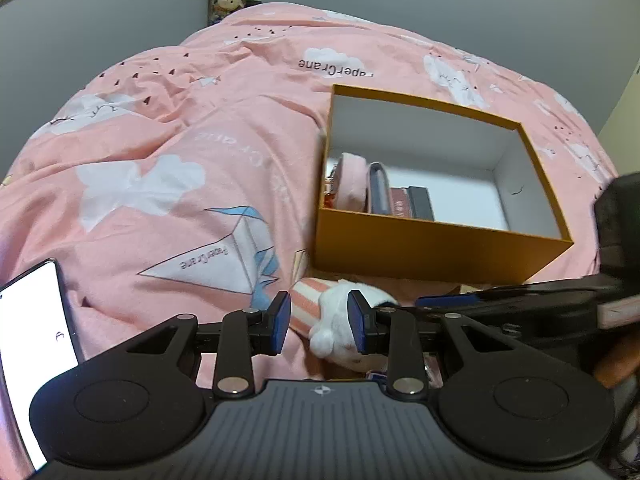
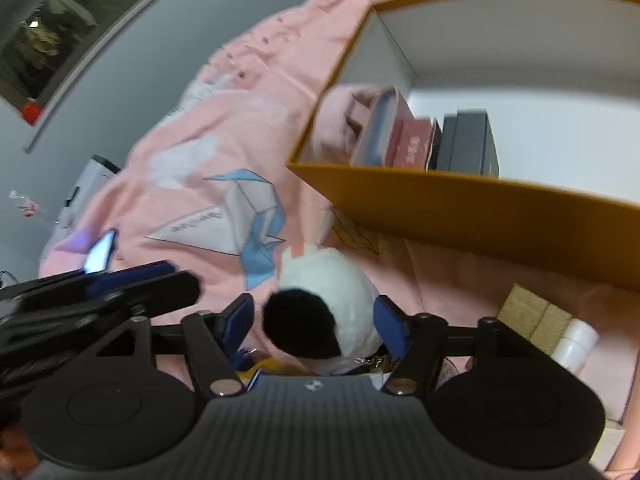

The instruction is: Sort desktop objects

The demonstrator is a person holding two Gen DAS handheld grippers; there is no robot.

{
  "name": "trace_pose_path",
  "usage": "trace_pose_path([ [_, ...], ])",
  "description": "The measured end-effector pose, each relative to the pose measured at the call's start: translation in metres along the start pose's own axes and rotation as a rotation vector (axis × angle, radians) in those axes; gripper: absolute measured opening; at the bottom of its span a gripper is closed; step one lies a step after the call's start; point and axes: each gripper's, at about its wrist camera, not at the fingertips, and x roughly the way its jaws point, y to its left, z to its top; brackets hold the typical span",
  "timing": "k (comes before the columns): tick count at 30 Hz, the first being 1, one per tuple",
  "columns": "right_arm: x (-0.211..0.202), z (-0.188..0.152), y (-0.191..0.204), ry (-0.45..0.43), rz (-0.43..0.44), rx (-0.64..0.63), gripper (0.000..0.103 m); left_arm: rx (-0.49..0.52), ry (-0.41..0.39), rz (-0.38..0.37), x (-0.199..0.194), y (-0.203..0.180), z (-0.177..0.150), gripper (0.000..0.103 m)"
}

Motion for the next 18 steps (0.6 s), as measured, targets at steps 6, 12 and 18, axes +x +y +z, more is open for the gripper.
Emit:
trace_pose_path([
  [6,-0.048,-0.010,-0.015,-0.104,-0.145,-0.025,0.062,0.087,0.019,-0.152,0.006,-0.031,0.003,0.035],
  [12,-0.063,-0.040,-0.040,-0.092,-0.251,-0.006,0.043,0.136,0.144,-0.296,0.026,-0.067,-0.004,0.035],
  [18,-0.059,-0.056,-0.056,-0.085,-0.291,0.015,0.043,0.131,0.243,-0.201,0.056,-0.089,-0.016,0.035],
])
